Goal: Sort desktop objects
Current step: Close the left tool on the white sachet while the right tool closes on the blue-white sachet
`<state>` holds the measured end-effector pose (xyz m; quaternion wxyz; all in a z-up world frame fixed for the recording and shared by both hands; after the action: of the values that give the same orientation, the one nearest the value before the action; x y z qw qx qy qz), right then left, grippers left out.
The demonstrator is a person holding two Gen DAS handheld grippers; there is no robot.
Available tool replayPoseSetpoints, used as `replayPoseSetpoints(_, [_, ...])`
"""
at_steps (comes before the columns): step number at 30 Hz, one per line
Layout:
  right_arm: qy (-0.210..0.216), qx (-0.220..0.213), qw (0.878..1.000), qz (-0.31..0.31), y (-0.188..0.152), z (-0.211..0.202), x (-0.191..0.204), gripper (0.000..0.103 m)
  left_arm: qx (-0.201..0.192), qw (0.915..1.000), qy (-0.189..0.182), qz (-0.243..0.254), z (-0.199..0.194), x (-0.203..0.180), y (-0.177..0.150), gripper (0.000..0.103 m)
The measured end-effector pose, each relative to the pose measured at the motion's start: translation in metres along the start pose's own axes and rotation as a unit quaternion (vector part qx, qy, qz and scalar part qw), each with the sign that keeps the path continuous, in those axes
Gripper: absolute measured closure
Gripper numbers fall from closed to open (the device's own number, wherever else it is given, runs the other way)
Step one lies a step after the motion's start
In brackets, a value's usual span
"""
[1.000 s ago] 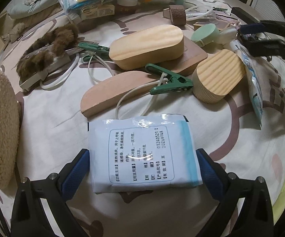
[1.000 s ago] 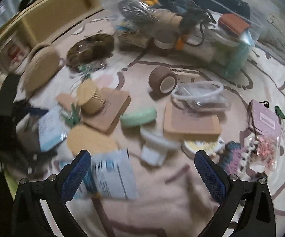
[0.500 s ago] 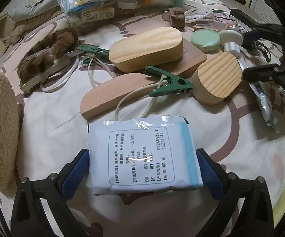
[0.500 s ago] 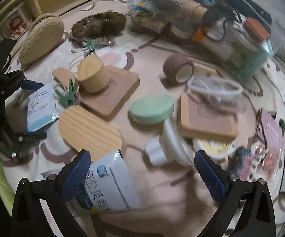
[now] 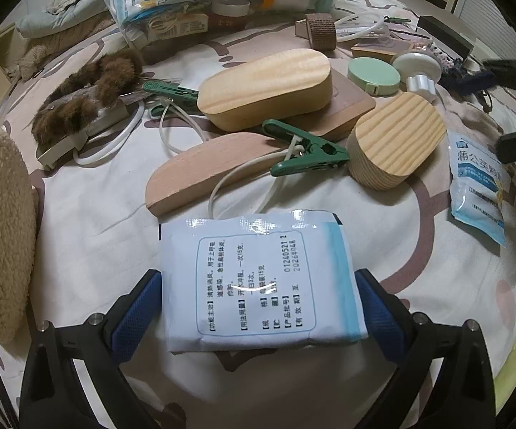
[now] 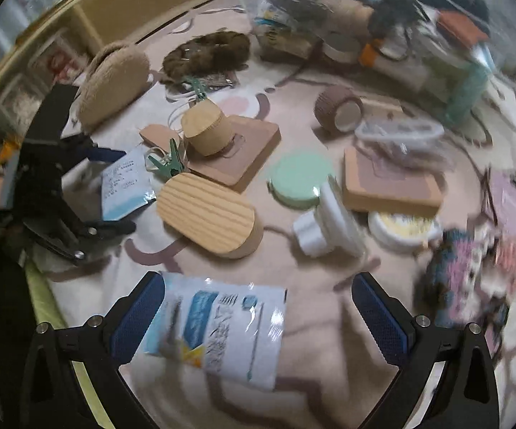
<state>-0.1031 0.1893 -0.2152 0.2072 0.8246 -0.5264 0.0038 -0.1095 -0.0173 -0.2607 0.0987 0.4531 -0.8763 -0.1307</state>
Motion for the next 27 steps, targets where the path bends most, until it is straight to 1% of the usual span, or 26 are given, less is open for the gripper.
replayPoseSetpoints(4, [0.005,0.022,0.998,0.056,-0.016,0.004,-0.002,0.000,-0.004,1.0000,-0.001,-0.004,0.004,0.004,0.005,0.000])
replayPoseSetpoints(5, [0.013,0.033,0.997,0.071,-0.021,0.009,-0.001,0.000,-0.003,1.0000,-0.002,-0.005,0.004,0.005,0.005,0.000])
replayPoseSetpoints(8, [0.028,0.051,0.994,0.087,-0.026,0.020,0.002,0.000,0.000,0.9999,-0.005,-0.013,0.002,0.003,0.004,0.000])
replayPoseSetpoints(12, [0.014,0.045,0.997,0.069,-0.023,0.025,0.014,0.000,0.010,0.9996,-0.009,-0.025,0.001,0.003,0.005,0.000])
replayPoseSetpoints(17, [-0.007,0.040,0.997,0.066,-0.018,0.029,0.022,0.000,0.024,0.9987,-0.008,-0.044,0.002,0.004,0.010,0.000])
replayPoseSetpoints(23, [-0.033,0.046,0.998,0.031,-0.022,0.034,0.035,0.000,0.036,0.9981,-0.001,-0.049,0.003,0.004,0.012,0.000])
replayPoseSetpoints(27, [-0.053,0.053,0.997,0.028,-0.024,0.042,0.037,0.000,0.037,0.9981,0.003,-0.050,0.003,0.003,0.013,0.000])
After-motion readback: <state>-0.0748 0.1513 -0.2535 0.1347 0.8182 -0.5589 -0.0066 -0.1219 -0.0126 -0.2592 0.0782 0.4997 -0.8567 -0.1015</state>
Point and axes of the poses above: each gripper's, at about its wrist camera, not at the fingertips, and z roughly the way its jaws point, x to its left, y to its top, the point moved 2 cm from there along z, roughly the way its jaws point, and after that the axes turned 3 degrees about x, right-handed, at the moved point
